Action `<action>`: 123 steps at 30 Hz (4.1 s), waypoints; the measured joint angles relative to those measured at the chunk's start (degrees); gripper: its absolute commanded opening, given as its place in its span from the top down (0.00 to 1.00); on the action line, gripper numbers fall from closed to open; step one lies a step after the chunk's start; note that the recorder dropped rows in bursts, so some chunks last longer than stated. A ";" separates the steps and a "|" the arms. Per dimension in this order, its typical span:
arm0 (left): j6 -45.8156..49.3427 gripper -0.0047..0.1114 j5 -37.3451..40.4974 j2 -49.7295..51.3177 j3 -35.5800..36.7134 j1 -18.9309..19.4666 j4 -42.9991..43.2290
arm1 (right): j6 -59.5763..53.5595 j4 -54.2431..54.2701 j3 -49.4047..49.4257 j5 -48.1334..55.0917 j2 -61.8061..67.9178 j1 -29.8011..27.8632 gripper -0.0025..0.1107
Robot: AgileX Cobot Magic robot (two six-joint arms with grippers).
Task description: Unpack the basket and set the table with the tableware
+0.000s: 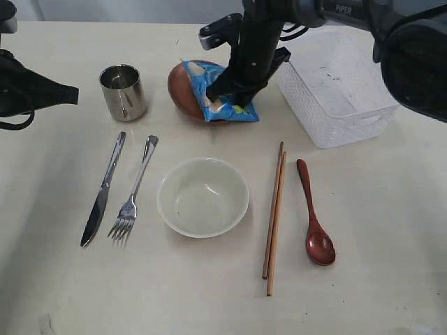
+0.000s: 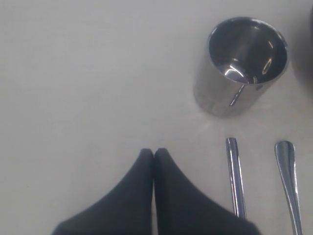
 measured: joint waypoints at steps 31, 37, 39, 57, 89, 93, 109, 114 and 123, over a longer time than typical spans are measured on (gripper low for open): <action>0.00 0.96 -0.19 0.00 0.00 0.00 0.00 | -24.11 35.42 1.12 -14.34 -0.87 1.79 0.98; 0.00 0.96 -0.19 0.00 0.00 0.00 0.00 | -24.92 35.66 1.12 -14.79 0.68 3.42 0.98; 0.00 0.96 -0.19 0.00 0.00 0.00 0.00 | -24.92 35.66 1.12 -15.02 0.81 3.42 0.98; 0.00 0.96 -0.19 0.00 0.00 0.00 0.00 | -23.95 24.53 -0.43 -13.51 0.34 7.61 0.63; 0.00 0.96 -0.19 0.00 0.00 0.00 0.00 | -9.91 11.85 -1.32 -12.40 1.57 8.11 0.98; 0.00 0.96 -0.19 0.00 0.00 0.00 0.00 | -7.82 9.18 -1.42 -10.08 1.19 8.11 0.98; 0.00 0.96 -0.19 0.00 0.00 0.00 0.00 | -6.94 6.82 -4.70 -8.96 -0.42 8.11 0.98; 0.00 0.96 -0.19 0.00 0.00 0.00 0.00 | -6.94 6.85 -7.47 -7.56 -0.68 8.11 0.98; 0.00 0.96 -0.19 0.00 0.00 0.00 0.00 | -7.50 7.31 -11.47 -17.69 -2.17 5.79 0.98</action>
